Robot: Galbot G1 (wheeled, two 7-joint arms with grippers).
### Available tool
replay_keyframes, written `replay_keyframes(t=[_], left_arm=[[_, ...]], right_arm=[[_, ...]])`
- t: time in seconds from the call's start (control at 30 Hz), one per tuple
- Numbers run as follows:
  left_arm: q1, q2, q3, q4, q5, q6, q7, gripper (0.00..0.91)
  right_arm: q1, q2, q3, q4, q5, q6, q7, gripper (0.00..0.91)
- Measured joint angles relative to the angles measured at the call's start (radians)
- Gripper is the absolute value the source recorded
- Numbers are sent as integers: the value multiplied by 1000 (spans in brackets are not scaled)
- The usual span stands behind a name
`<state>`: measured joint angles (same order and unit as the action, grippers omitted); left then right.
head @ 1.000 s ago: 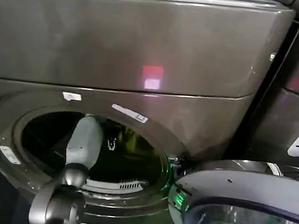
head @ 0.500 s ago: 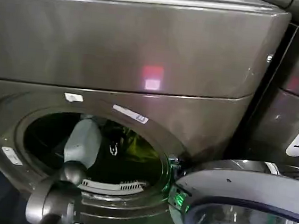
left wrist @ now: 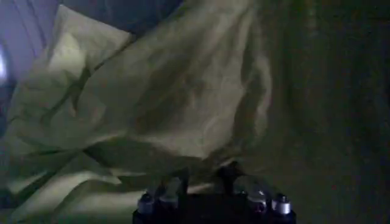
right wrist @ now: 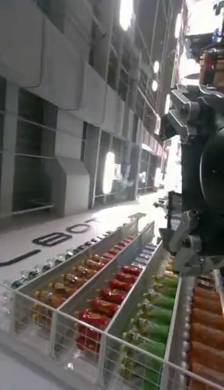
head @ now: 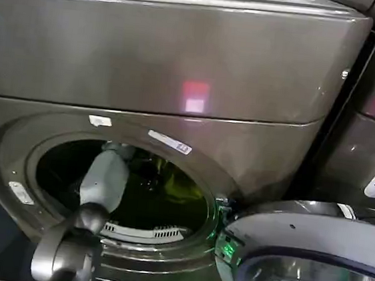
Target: Grasp the clothes from the dryer.
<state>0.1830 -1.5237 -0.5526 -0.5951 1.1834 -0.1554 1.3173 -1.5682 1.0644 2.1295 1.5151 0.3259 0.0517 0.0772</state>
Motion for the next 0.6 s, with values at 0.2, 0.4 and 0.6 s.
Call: replay_keyframes(t=[0.2, 0.4, 0.6], left_arm=[[47, 9, 6, -51, -83, 36, -53, 0], [78, 7, 2, -119, -186, 93, -161, 0], [101, 0, -5, -202, -342, 161, -355, 0]], right_arm=[[0, 0, -1, 3, 5, -4, 1, 907], [0, 9, -6, 7, 6, -3, 1, 907], [-1, 17, -6, 24, 12, -25, 7, 907]])
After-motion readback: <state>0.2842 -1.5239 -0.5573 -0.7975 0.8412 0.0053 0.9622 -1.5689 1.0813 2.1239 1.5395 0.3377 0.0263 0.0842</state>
